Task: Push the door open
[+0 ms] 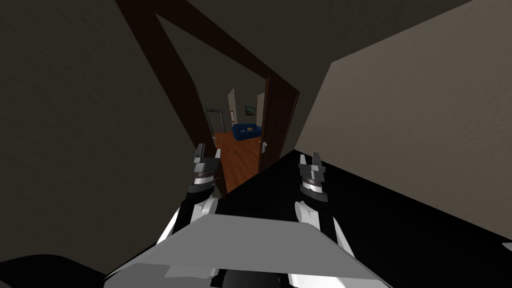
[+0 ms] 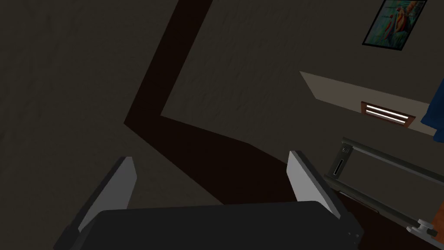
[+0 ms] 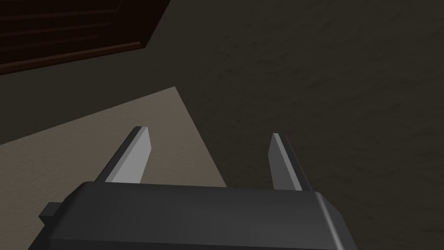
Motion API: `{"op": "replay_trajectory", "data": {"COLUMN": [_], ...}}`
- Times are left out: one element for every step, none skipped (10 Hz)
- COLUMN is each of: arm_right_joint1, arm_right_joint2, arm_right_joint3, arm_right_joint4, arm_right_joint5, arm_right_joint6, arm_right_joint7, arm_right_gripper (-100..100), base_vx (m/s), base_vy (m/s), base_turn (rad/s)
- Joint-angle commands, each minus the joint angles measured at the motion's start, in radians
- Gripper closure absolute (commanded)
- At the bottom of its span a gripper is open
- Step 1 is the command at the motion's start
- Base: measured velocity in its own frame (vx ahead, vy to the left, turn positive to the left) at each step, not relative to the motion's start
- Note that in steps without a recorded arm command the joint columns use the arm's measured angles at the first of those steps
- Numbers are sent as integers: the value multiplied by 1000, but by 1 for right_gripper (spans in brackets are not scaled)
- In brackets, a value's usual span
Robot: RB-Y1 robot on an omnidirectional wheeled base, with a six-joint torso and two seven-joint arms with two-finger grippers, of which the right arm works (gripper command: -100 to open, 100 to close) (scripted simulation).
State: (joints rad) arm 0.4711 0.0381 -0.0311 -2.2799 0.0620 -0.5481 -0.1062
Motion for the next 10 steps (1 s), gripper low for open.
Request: {"op": "replay_trajectory", "data": {"arm_right_joint1": [-16, -26, -38, -50, -64, -81, -97, -116, -137, -137], "arm_right_joint2": [-6, -9, -12, -16, -19, -24, -28, -32, -36, -36], "arm_right_joint3": [4, 7, 10, 13, 16, 21, 25, 30, 35, 35], "arm_right_joint4": [28, 44, 64, 83, 107, 136, 164, 192, 227, 230], "arm_right_joint5": [-1, -1, -2, -3, -3, -4, -5, -6, -7, -7], "arm_right_joint6": [0, 1, 1, 1, 1, 2, 2, 2, 3, 3], "arm_right_joint7": [-1, -1, -1, -2, -2, -3, -3, -4, -4, -4], "arm_right_gripper": [-100, -100, -100, -100, -100, -100, -100, -100, -100, -100], "base_vx": [33, 61, 65, 68, 68, 72, 80, 82, 82, 48], "base_vy": [-34, -57, -65, -75, -86, -85, -87, -84, -88, -62], "base_turn": [23, 39, 33, 25, 35, 41, 38, 51, 44, 20]}}
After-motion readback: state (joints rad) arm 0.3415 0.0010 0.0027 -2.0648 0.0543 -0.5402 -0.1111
